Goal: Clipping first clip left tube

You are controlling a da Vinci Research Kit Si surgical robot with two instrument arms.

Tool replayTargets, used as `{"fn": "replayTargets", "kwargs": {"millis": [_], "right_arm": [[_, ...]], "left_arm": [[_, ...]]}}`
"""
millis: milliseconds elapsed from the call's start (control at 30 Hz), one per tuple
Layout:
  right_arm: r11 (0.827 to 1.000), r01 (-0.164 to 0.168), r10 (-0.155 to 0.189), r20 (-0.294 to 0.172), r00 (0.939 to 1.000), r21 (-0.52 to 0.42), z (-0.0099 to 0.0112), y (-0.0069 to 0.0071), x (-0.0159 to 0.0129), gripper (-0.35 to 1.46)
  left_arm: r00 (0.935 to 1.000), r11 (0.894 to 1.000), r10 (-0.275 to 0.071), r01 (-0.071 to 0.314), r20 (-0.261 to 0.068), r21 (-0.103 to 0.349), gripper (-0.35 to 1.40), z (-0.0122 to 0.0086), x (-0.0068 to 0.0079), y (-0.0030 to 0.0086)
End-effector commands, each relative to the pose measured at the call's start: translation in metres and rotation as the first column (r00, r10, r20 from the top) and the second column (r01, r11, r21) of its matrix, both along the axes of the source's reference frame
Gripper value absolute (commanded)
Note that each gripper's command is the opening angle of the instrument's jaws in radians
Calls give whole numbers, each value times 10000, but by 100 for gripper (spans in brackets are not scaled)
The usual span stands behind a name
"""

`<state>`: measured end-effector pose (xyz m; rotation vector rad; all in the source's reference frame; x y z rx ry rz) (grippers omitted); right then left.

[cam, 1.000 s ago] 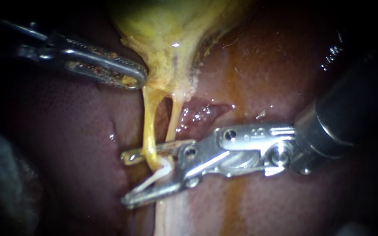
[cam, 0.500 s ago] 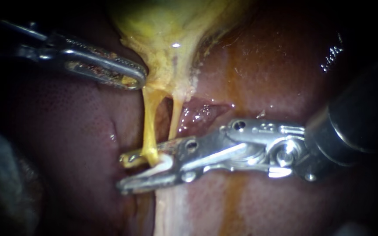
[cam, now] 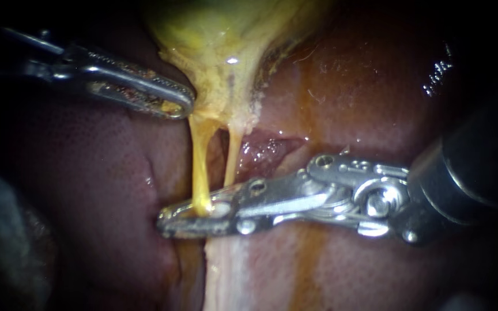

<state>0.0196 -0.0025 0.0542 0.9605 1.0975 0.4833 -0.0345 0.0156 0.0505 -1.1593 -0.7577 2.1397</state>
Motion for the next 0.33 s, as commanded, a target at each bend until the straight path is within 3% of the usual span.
{"fn": "replayTargets", "kwargs": {"millis": [33, 333], "right_arm": [[10000, 14, -14, 3, 10000, -9, 1, 0, 0, -35], [10000, -25, 25, 45, 10000, 16, 6, 1, -1, -35]], "left_arm": [[10000, 10000, 15, -15, -30, -1, -35, 0, 0, 0], [10000, 10000, 15, -15, -30, -2, -35, 1, 0, 0]]}}
